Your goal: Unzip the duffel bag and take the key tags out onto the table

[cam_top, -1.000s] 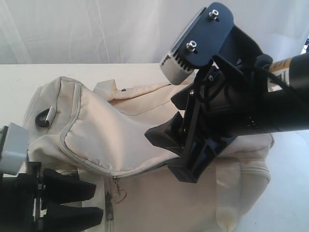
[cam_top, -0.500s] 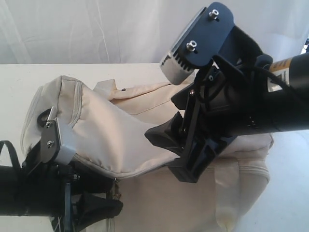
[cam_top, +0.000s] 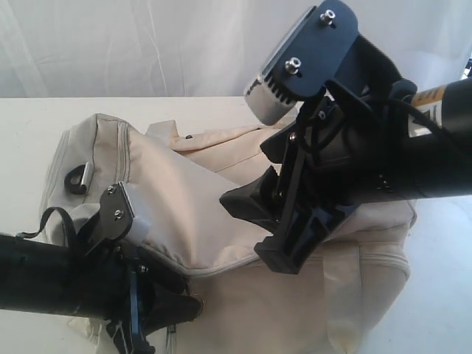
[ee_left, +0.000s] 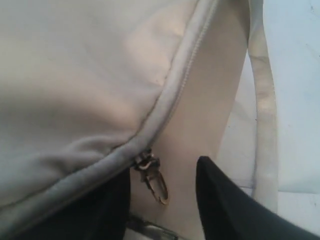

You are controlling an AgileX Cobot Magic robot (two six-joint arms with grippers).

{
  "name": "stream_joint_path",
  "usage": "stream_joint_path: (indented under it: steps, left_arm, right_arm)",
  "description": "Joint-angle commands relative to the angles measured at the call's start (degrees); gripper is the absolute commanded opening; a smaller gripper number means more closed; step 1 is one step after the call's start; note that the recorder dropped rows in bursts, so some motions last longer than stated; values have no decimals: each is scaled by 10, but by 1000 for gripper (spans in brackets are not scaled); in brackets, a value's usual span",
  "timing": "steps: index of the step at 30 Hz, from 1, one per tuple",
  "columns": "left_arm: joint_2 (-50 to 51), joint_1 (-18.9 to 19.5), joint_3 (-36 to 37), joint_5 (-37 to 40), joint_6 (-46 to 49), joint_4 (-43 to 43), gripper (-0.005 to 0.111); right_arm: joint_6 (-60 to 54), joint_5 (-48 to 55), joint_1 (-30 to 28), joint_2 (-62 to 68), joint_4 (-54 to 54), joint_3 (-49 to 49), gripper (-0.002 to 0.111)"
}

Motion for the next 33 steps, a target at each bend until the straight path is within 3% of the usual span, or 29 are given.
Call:
stream_joint_path:
  steps: [1, 6, 13, 19, 22, 28, 33]
  left_arm:
    - [6, -3, -11, 2, -31, -12, 34]
    - [-2, -3, -12, 19, -82, -12, 0]
    - [-78, -3, -12, 45, -202, 77, 0]
    - [-180, -2, -12, 43, -373, 218, 0]
    - [-209, -2, -12, 32, -433, 265, 0]
    - [-215, -2, -12, 25, -443, 269, 0]
    - [-215, -2, -12, 25, -443, 269, 0]
  right_arm:
    - [-4, -8, -3, -1, -1, -2, 63]
    - [-4, -7, -3, -1, -1, -2, 63]
    - [-38, 80, -3, -1, -37, -21, 63]
    - [-202, 120, 0, 35, 37, -21, 64]
    - [-291, 77, 36, 73, 41, -21, 65]
    - [-322, 21, 83, 152, 31, -21, 66]
    - [-319, -21, 88, 184, -24, -21, 51]
